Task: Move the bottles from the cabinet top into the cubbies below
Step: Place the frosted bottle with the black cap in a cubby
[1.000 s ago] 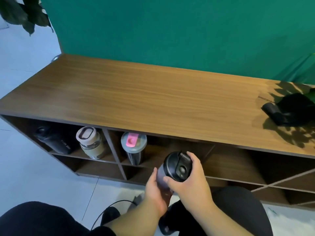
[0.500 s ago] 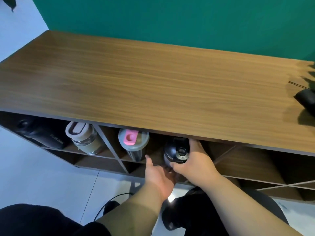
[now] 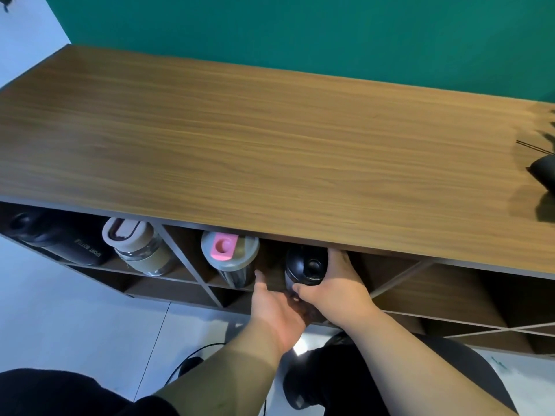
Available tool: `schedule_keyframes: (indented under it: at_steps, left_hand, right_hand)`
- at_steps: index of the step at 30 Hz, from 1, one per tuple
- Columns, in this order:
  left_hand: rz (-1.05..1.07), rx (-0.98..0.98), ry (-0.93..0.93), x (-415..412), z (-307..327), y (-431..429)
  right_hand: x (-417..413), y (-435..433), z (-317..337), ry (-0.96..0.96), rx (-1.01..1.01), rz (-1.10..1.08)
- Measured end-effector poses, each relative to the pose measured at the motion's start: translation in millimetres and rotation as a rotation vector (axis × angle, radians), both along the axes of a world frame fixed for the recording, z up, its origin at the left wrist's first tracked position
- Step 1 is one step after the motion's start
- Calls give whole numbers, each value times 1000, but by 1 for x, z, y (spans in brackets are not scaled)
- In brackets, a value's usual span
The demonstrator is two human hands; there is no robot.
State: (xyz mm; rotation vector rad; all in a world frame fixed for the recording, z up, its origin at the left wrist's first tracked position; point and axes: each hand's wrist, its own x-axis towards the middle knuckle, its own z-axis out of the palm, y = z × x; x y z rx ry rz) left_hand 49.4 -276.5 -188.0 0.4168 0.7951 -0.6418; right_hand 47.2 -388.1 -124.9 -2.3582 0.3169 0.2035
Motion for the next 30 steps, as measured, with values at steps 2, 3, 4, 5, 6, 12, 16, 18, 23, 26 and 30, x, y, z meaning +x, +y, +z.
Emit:
schedule_keyframes:
  at_steps: [2, 3, 4, 5, 6, 12, 16, 18, 23, 26, 30]
  left_hand:
    - [-3, 1, -7, 1, 2, 0]
    - [-6, 3, -10, 2, 2, 0]
    - [-11, 9, -4, 3, 5, 1]
    - [-13, 17, 0, 3, 6, 2]
    - [-15, 14, 0, 4, 7, 3]
    - [-55, 39, -3, 0, 9, 8]
    - [-159, 115, -25, -4, 10, 13]
    - [-262, 256, -73, -8, 19, 16]
    - [-303, 728, -367, -23, 28, 29]
    - [-397, 950, -628, -24, 42, 34]
    - [-601, 1117, -850, -19, 53, 32]
  right_hand:
    - [1, 1, -1, 5, 6, 1]
    - [1, 1, -2, 9, 4, 0]
    - [1, 2, -3, 10, -1, -2]
    - [0, 3, -3, 8, -6, -4]
    - [0, 3, -4, 2, -9, -4]
    - [-1, 3, -9, -28, -9, -13]
    - [-6, -1, -13, -9, 13, -9]
    - [-13, -7, -16, -7, 34, -28]
    - [-26, -12, -11, 80, 382, -185]
    - [-26, -7, -6, 53, 484, -211]
    - [-25, -4, 1, 62, 521, -220]
